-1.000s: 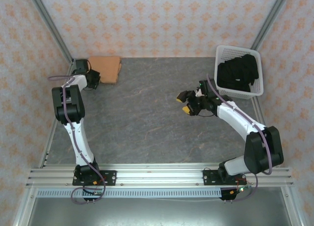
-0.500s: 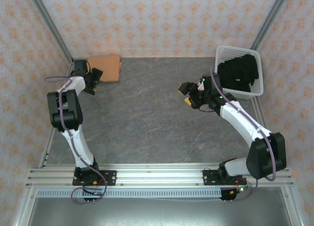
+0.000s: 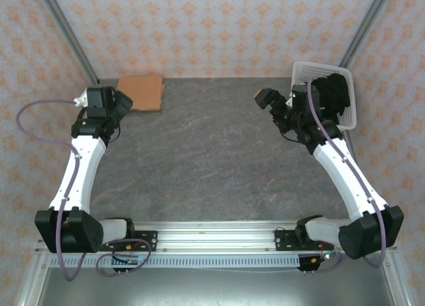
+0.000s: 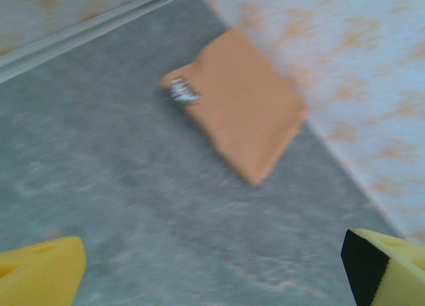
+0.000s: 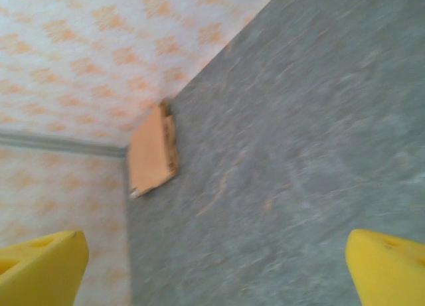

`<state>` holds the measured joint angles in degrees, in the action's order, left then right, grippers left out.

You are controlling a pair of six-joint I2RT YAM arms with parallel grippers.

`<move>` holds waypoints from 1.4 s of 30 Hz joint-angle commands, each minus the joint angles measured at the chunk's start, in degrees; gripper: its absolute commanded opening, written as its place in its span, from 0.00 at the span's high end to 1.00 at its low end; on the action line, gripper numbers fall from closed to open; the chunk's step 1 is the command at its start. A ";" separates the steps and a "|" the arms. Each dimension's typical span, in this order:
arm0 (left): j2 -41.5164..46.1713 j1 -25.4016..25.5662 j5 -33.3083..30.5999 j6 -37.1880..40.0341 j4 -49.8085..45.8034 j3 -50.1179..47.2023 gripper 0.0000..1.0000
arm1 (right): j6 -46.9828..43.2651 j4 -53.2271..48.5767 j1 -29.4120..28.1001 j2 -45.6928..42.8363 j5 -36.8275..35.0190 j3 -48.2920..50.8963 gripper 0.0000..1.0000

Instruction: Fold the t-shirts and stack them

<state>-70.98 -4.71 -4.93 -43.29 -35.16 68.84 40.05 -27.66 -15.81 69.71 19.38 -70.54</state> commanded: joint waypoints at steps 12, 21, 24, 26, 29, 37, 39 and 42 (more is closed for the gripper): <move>36.80 3.83 -8.69 29.61 35.40 -50.27 0.00 | -40.08 28.83 1.30 -14.73 -43.84 38.72 0.01; 19.07 3.83 -7.77 30.94 55.06 -55.33 0.00 | -39.96 52.68 4.93 0.29 -37.61 48.29 0.01; 9.45 3.74 -6.01 32.78 60.16 -51.81 0.00 | -40.03 59.06 7.21 4.58 -34.12 47.40 0.01; 3.23 3.72 -4.72 33.53 63.23 -48.94 0.00 | -40.51 59.32 9.17 7.62 -31.72 44.97 0.01; -4.75 3.70 -3.35 35.34 65.30 -43.70 0.00 | -42.01 64.57 11.85 11.19 -29.58 44.64 0.01; -13.12 5.08 -2.02 40.25 84.04 -49.23 0.00 | -39.57 77.41 15.81 16.71 -23.68 49.75 0.01; -15.12 5.24 -2.52 40.59 87.90 -48.90 0.00 | -39.66 75.29 15.81 16.63 -23.93 48.95 0.01; -15.02 6.47 -3.77 41.43 82.38 -46.32 0.00 | -40.71 72.88 14.75 17.24 -24.95 47.18 0.01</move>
<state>-86.30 0.84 -6.63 -4.40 42.44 21.34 0.05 44.45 -0.14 86.54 -5.54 -21.54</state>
